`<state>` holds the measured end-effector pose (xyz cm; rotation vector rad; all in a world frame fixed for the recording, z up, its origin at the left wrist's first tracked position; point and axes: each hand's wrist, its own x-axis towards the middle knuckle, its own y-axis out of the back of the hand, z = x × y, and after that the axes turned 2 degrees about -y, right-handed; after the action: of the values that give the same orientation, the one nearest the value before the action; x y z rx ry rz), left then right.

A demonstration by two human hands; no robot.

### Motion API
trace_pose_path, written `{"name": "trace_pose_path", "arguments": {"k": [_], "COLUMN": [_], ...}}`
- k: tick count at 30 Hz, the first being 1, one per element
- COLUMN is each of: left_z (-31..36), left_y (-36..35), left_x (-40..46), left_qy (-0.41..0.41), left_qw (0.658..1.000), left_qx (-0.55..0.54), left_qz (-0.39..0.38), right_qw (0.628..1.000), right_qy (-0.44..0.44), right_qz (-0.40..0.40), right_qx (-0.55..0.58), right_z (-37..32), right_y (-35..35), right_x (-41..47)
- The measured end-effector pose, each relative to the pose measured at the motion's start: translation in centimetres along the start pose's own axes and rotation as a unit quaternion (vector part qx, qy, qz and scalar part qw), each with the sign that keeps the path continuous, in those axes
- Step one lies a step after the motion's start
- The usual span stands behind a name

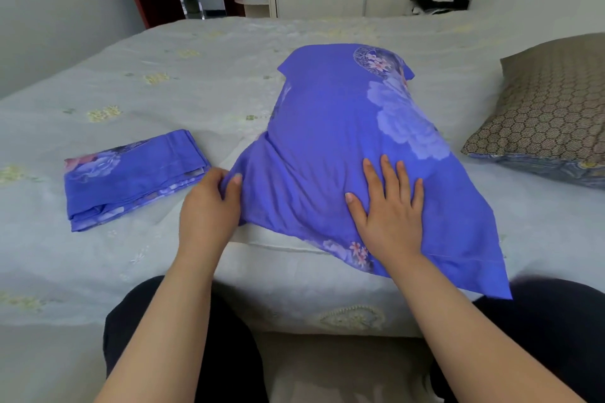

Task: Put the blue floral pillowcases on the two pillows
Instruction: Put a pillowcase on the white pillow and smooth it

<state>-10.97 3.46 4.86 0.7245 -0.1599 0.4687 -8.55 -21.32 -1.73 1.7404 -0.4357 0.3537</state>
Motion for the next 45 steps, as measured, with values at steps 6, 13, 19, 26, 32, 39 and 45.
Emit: {"name": "trace_pose_path", "arguments": {"k": [6, 13, 19, 26, 32, 39, 45], "left_z": [-1.6, -7.4, -0.7, 2.1, -1.4, -1.0, 7.3], "left_y": [2.8, -1.4, -1.5, -10.8, -9.6, -8.5, -9.6], "left_x": [-1.5, -4.1, -3.6, -8.0, -6.5, -6.4, -6.9], "left_qy": [0.025, 0.14, -0.214, -0.368, -0.208, 0.003, 0.214], "left_qw": [0.997, 0.949, 0.939, 0.86, 0.923, 0.995, 0.76], "left_qx": [0.053, 0.227, 0.244, 0.329, 0.32, -0.095, -0.603], "left_qz": [-0.059, -0.167, 0.116, -0.126, -0.044, 0.032, -0.114], "right_qw": [0.999, 0.999, 0.999, 0.999, 0.958, 0.792, 0.786], "right_qy": [-0.021, 0.036, 0.036, 0.022, -0.256, -0.346, -0.161], "right_qz": [-0.012, 0.002, 0.017, 0.043, -0.043, -0.157, -0.031], "right_qx": [0.031, -0.006, -0.021, -0.009, 0.122, 0.478, 0.596], "right_z": [0.5, 0.5, 0.5, 2.0, 6.6, 6.3, 1.6], "right_y": [-0.1, -0.8, -0.9, 0.0, 1.9, 3.8, 12.1], "right_x": [-0.5, -2.9, -3.6, -2.7, -2.1, -0.5, 2.3]}}
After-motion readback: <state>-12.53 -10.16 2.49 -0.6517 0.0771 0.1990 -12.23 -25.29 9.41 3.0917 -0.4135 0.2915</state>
